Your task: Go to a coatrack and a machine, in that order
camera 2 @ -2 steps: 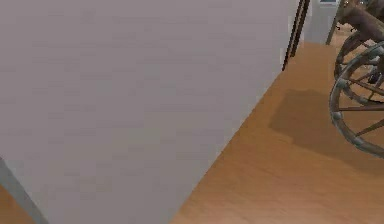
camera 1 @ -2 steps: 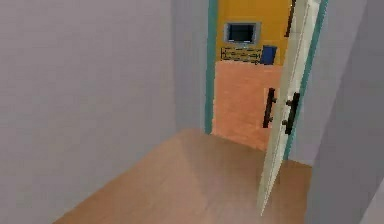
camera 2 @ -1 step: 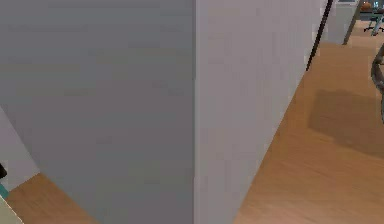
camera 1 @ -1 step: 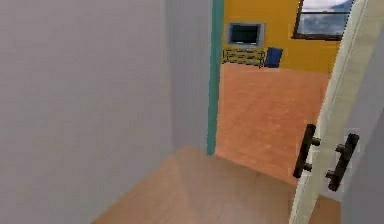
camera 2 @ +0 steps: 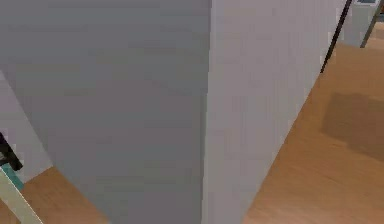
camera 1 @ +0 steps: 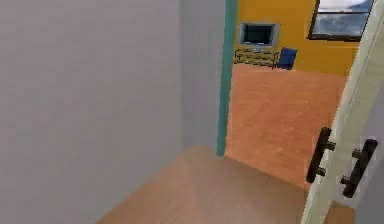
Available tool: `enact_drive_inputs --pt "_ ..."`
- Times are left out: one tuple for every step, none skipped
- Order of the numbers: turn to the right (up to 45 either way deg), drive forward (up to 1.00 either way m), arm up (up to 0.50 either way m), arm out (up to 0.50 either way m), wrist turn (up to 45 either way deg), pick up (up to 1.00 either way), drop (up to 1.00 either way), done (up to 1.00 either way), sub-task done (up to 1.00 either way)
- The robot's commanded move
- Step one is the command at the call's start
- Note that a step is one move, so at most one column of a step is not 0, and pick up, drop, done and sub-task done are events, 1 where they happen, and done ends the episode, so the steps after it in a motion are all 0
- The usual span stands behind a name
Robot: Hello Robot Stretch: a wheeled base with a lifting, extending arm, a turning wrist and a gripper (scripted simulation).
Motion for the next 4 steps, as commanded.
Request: enact_drive_inputs --pt "0.0 0.85 0.0 0.0 0.0 0.0 0.0 0.0 0.0" --pt "33.0 0.0 0.0 0.0 0.0 0.0 0.0 0.0 0.0" --pt "0.0 1.0 0.0 0.0 0.0 0.0 0.0 0.0 0.0" --pt "12.0 0.0 0.0 0.0 0.0 0.0 0.0 0.0 0.0"
